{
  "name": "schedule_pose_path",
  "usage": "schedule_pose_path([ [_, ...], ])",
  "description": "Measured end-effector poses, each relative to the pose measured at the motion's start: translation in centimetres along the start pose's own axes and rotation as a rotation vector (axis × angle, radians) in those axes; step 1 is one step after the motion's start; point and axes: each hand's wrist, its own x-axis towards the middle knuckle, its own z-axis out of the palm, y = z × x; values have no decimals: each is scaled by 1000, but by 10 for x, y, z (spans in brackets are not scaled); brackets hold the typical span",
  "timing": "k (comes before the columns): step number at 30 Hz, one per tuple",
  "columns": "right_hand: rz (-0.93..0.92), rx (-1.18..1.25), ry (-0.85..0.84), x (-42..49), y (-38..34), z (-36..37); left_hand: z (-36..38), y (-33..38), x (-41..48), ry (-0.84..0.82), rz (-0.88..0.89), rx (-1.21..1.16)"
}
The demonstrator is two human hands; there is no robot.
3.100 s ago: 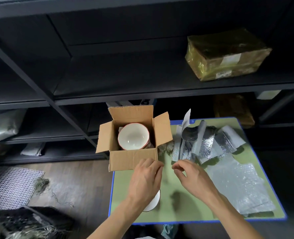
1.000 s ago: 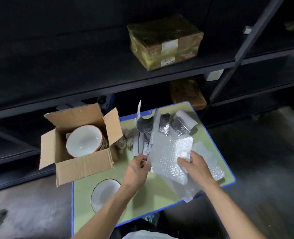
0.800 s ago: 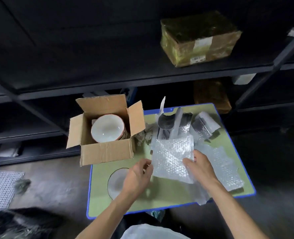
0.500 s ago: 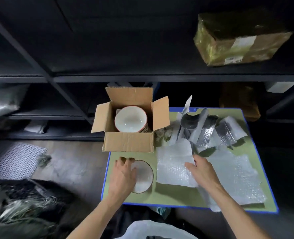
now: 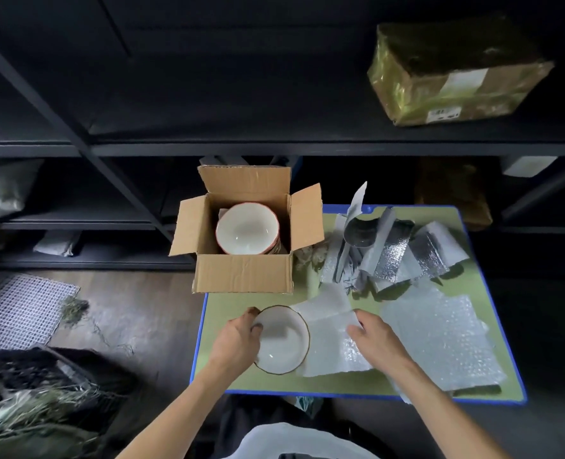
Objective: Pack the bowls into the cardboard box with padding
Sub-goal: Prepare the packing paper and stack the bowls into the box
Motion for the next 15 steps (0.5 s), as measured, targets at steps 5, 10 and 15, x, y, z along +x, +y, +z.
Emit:
schedule_pose_path([
  [5,51,161,-36,-2,6,4,0,36,-8,-42,100,-67],
  [10,56,481,-73,-17,0,0,4,64,-11,-59,110,-121],
  [15,20,675,-136,-34,-1,-8,4,77,-18,-60,126,-169],
])
